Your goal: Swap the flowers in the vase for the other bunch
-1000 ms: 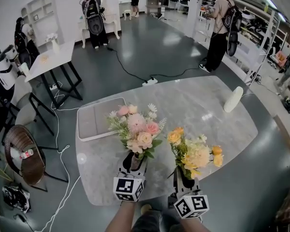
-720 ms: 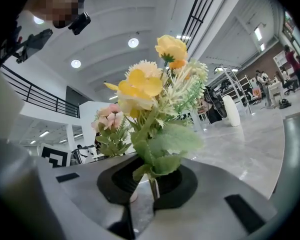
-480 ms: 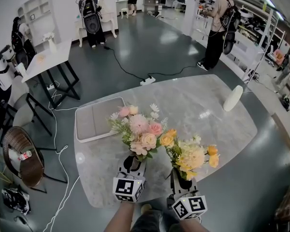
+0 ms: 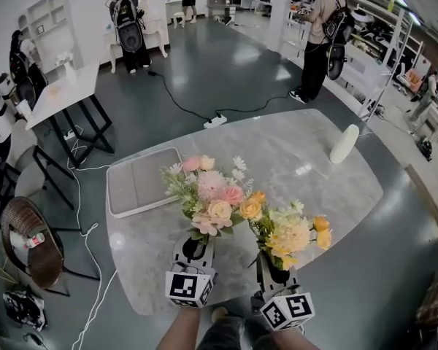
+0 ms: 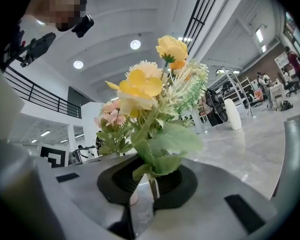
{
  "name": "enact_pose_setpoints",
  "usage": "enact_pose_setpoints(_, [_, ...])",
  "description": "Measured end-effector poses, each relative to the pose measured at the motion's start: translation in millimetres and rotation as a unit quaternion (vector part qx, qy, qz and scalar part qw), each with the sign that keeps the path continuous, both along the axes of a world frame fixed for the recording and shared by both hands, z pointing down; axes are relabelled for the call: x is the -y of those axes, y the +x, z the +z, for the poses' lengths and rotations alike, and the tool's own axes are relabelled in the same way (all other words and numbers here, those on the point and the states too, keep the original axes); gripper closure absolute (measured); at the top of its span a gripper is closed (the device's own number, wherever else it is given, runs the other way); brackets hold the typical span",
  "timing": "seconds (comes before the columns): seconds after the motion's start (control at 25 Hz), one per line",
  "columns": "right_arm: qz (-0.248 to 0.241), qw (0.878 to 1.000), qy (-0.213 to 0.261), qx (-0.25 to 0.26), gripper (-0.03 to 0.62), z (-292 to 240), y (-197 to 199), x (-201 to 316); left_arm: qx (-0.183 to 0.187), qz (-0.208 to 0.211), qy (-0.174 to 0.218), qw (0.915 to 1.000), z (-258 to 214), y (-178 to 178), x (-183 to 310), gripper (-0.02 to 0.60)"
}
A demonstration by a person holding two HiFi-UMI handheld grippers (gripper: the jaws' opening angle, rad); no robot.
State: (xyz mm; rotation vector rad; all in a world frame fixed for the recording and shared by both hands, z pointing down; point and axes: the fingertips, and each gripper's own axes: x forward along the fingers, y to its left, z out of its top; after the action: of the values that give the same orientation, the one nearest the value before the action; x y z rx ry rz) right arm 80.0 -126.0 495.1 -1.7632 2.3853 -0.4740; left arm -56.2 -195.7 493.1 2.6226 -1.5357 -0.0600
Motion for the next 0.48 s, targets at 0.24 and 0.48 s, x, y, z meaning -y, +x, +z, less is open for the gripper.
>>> enact_pose_setpoints(0.24, [-0.006,1.000,0.014,0.005,0.533,-19,11,1,-0.019,-0.007,0.002,0.9998,-18,5,-5,0.508])
enact_pose_setpoints(0.48, [-0.011,1.000,0.022,0.010,0.533,-33,19,3,-0.040,-0.013,0.011,0.9991,-42,4,-8,0.509])
